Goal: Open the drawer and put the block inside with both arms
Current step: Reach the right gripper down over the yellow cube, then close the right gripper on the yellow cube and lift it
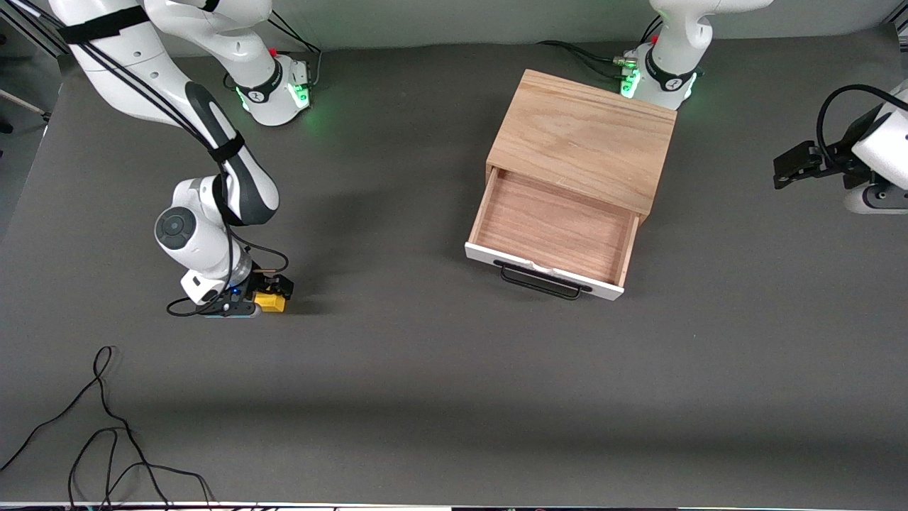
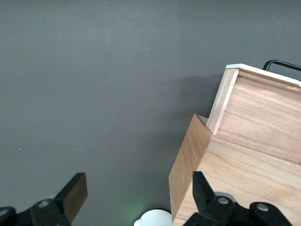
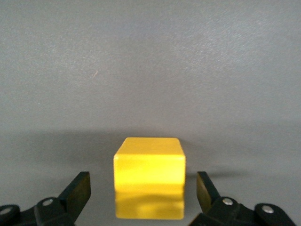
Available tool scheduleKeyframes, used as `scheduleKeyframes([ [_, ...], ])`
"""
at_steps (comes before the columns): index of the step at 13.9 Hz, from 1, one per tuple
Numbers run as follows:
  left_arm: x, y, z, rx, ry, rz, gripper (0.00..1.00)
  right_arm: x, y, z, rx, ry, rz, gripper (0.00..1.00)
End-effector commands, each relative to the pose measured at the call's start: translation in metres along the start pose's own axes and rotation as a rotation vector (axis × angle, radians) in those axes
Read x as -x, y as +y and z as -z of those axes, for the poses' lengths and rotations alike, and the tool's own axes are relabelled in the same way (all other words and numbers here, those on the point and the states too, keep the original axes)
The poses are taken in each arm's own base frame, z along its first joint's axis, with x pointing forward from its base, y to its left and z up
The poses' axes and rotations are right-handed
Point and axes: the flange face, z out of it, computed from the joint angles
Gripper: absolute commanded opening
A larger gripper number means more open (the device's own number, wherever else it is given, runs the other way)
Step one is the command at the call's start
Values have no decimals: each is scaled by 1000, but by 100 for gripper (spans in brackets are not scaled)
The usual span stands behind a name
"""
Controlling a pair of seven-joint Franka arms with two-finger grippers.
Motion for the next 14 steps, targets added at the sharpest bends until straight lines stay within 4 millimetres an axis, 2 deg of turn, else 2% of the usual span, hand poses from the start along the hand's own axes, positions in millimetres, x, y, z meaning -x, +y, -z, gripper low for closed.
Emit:
scheduleKeyframes([
  [1, 5, -1, 4, 9, 9, -22, 100, -4, -5, 2, -11, 17, -28, 95],
  [3, 6, 0, 4, 7, 4, -21, 100, -4, -3, 3, -11, 20, -19, 77],
  [6, 6, -1, 4, 7, 8, -21, 100, -4, -4, 6, -12, 17, -19, 38],
  [7, 5, -2, 3, 7, 11, -20, 100, -5, -4, 10, -12, 18, -23, 27],
  [9, 4, -1, 0, 10, 10, -21, 100, -7, -6, 21, -12, 6, -31, 16],
  [10, 3, -3, -1, 34, 8, -16, 100, -9, -7, 31, -12, -2, -31, 15],
  [14, 5, -9, -1, 64, 1, 0, 100, -37, -18, 97, -3, -97, -21, 8],
])
